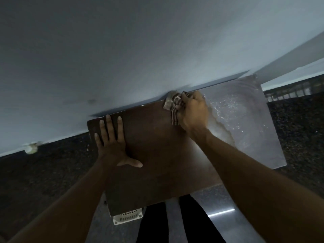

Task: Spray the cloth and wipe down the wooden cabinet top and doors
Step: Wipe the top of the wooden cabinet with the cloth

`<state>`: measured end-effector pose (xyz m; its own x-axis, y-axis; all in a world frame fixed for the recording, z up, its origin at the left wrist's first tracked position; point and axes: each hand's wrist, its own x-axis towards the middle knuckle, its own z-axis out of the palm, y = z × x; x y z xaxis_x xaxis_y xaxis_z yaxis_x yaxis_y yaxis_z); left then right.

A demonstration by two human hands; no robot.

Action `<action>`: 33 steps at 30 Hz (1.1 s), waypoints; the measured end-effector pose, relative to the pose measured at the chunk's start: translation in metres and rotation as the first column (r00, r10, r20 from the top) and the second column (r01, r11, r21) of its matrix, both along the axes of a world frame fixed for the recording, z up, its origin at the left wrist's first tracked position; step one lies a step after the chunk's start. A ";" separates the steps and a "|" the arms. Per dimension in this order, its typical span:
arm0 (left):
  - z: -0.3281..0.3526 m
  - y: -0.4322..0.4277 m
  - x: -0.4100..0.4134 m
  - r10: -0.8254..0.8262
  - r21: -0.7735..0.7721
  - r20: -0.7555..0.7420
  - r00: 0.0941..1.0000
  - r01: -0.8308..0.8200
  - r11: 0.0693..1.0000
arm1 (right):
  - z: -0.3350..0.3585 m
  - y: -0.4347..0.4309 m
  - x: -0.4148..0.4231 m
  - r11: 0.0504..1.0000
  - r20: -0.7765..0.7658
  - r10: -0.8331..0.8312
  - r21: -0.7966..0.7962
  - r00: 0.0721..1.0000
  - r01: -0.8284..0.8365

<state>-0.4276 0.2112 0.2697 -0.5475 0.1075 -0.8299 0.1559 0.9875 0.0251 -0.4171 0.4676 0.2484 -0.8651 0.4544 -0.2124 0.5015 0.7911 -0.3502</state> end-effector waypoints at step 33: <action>0.004 -0.001 -0.005 0.023 0.044 0.053 0.998 -0.025 0.999 | 0.005 -0.012 -0.010 0.982 0.035 -0.188 -0.004 0.981 0.189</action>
<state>-0.4321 0.2104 0.2734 -0.5062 0.1323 -0.8522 0.1295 0.9886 0.0765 -0.4273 0.4552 0.2530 -0.7561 0.6069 -0.2449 0.6534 0.6786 -0.3356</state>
